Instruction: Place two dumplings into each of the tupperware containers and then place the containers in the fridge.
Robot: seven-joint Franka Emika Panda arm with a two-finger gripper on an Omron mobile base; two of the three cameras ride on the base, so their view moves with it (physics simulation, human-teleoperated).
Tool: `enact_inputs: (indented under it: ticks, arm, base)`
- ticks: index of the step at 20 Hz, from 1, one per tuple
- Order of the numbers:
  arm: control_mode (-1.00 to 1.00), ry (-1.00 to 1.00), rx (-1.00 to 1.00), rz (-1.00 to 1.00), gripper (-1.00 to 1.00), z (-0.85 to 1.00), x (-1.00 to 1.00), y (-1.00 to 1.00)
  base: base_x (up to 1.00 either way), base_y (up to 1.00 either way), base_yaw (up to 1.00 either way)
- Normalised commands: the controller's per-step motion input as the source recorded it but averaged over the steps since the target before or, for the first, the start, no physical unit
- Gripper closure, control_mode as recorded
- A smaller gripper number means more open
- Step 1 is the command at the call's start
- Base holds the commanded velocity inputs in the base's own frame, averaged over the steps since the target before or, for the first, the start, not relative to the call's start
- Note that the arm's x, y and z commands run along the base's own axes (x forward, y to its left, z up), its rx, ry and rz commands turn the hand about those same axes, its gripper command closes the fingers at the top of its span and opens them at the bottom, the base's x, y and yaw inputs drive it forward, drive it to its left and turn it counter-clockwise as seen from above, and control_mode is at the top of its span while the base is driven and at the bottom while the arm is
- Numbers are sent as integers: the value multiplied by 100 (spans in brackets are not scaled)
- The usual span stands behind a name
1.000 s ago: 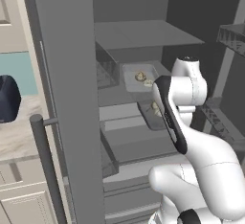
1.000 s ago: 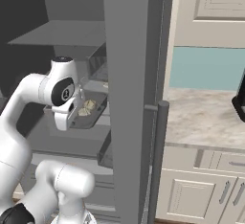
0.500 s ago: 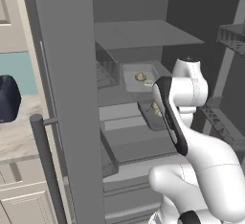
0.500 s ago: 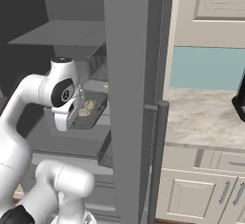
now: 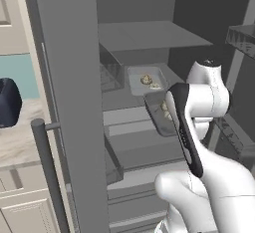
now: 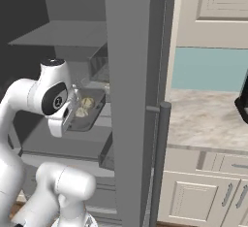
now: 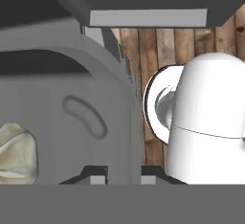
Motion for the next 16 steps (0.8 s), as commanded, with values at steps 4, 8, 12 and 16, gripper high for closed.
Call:
enact_inputs:
  ticks: [4,8,12,16]
  arm:
    - [-100,-39,1,0,100,46,-31,0]
    - [-100,-44,8,0,100,56,3,0]
    - [-100,-28,4,0,100,68,0,0]
    - [-100,-33,0,0,100,55,0,0]
  base:
    - [0,0,0]
    - [0,0,0]
    - [0,0,0]
    - [0,0,0]
